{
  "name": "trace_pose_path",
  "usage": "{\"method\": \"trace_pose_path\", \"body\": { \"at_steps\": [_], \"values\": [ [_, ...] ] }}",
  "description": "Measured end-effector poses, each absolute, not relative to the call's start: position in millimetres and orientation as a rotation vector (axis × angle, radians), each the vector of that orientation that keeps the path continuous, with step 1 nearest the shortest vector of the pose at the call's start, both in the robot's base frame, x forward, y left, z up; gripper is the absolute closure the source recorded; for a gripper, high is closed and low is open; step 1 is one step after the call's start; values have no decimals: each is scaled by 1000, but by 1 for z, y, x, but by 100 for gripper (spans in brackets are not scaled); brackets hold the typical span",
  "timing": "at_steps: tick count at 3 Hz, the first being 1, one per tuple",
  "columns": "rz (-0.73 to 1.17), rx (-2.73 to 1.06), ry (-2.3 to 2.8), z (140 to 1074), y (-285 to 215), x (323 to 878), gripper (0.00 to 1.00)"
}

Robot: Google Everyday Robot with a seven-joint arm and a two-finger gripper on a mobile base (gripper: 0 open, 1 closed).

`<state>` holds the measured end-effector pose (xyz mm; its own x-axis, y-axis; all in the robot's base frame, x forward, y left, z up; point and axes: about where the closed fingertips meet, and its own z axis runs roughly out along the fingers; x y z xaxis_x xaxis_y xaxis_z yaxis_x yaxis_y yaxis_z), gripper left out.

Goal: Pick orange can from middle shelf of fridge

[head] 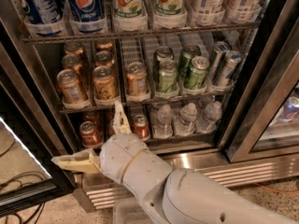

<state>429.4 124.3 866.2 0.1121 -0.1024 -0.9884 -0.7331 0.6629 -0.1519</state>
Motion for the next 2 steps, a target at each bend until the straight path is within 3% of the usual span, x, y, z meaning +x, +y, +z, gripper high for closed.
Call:
{"method": "trace_pose_path", "body": {
  "at_steps": [2],
  "values": [
    [537,-714,1401,868,145,434,0]
  ]
}}
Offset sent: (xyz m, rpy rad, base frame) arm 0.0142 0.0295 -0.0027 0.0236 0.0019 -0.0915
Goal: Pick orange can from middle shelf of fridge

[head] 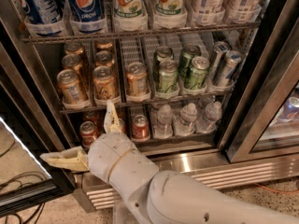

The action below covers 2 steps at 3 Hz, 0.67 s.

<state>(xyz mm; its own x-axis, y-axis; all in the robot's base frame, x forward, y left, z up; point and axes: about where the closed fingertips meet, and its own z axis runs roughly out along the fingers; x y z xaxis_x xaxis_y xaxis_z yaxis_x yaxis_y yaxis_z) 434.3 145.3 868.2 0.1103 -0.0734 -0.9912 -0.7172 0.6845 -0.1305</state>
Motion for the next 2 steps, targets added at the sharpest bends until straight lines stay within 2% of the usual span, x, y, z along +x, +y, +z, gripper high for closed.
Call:
{"method": "trace_pose_path", "body": {
  "at_steps": [2],
  "values": [
    [443,-655,1450,859,152,452,2]
  ]
}}
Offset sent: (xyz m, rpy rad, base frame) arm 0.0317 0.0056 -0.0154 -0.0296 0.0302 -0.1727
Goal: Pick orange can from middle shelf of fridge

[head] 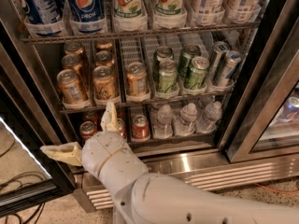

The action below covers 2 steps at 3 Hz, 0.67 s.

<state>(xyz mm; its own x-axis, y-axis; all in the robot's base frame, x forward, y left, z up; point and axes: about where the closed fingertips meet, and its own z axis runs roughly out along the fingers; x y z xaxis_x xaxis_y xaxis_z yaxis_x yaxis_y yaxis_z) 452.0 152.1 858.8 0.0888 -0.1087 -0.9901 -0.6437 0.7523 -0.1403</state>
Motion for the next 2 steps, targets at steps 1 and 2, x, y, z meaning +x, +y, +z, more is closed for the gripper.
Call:
{"method": "trace_pose_path", "body": {
  "at_steps": [1,2],
  "values": [
    [402,-595,1489,854,149,464,10],
    [357,-526,1522,850,143,477,10]
  ]
}}
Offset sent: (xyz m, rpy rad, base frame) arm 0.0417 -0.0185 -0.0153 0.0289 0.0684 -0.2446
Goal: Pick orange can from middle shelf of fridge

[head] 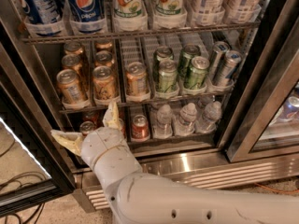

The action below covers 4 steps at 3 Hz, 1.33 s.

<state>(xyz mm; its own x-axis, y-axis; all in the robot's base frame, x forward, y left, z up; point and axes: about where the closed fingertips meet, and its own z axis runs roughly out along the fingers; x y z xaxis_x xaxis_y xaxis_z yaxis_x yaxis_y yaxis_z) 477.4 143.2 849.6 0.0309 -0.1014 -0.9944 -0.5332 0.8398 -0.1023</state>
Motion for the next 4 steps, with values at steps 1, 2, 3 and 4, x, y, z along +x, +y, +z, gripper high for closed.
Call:
{"method": "trace_pose_path", "body": {
  "at_steps": [1,2,3,4],
  "values": [
    [328,-478,1530,847,141,489,21],
    [293,-437,1526,847,137,499,27],
    [269,-410,1515,846,136,507,40],
    [237,-384,1513,844,135,514,39]
  ]
}}
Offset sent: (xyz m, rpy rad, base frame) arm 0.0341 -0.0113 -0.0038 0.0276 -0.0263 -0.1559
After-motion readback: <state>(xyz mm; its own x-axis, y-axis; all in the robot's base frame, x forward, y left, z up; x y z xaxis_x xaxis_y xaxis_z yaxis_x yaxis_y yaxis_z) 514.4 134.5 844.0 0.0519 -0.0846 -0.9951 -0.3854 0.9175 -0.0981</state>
